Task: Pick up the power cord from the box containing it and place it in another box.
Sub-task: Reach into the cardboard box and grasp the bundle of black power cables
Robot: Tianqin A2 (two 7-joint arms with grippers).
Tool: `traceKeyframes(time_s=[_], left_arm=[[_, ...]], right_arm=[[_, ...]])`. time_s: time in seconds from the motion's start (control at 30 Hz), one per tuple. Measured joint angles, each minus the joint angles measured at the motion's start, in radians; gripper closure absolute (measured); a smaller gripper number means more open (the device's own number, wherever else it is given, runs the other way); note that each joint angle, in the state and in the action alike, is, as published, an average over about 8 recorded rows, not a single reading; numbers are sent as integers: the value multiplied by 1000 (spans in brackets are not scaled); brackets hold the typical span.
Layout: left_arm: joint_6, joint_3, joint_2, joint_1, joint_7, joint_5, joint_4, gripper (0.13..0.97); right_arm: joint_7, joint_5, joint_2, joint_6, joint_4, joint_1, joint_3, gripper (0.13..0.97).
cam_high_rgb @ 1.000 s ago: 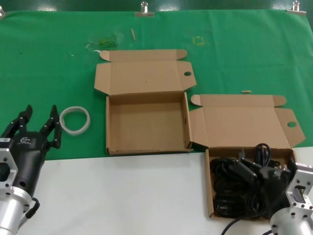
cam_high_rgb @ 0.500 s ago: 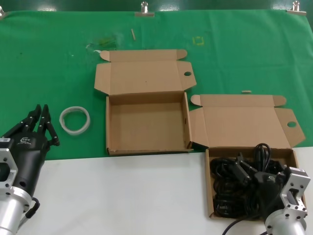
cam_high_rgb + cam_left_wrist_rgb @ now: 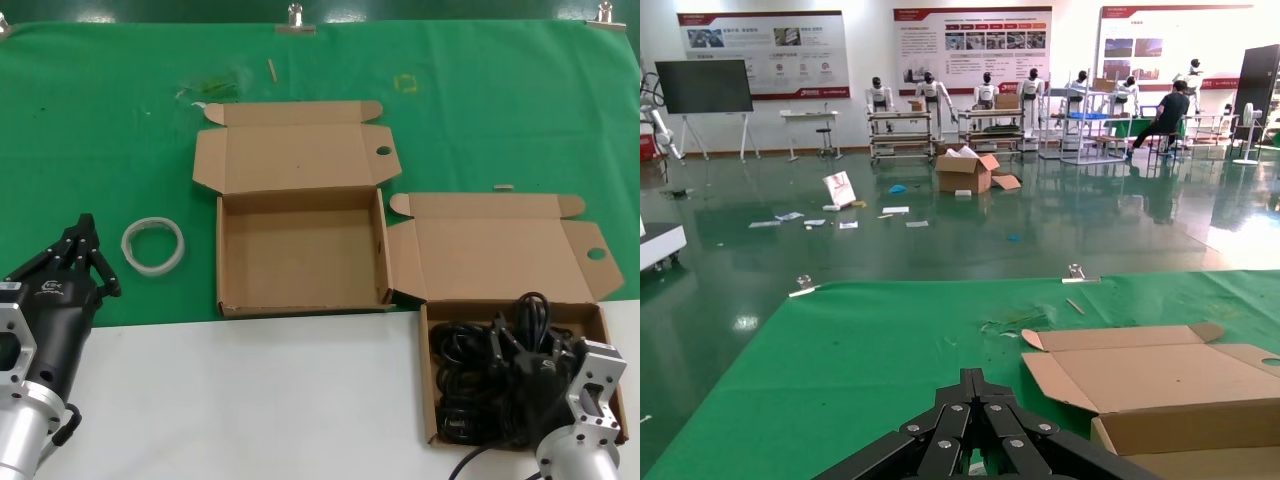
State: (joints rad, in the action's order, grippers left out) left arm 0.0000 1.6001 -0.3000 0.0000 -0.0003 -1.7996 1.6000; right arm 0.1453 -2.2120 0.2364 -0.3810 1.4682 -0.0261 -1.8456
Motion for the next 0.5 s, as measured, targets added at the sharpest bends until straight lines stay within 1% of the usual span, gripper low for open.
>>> traceKeyframes(time_s=[0.2, 0.23, 0.5], left_arm=[[0, 0, 0, 0, 0, 0, 0, 957], [0, 0, 0, 0, 0, 0, 0, 957], [0, 0, 0, 0, 0, 0, 0, 957]], right_arm=[[6, -4, -5, -9, 4, 3, 1, 711], [6, -4, -6, -11, 6, 2, 2, 711], [7, 3, -18, -25, 24, -6, 16, 850]])
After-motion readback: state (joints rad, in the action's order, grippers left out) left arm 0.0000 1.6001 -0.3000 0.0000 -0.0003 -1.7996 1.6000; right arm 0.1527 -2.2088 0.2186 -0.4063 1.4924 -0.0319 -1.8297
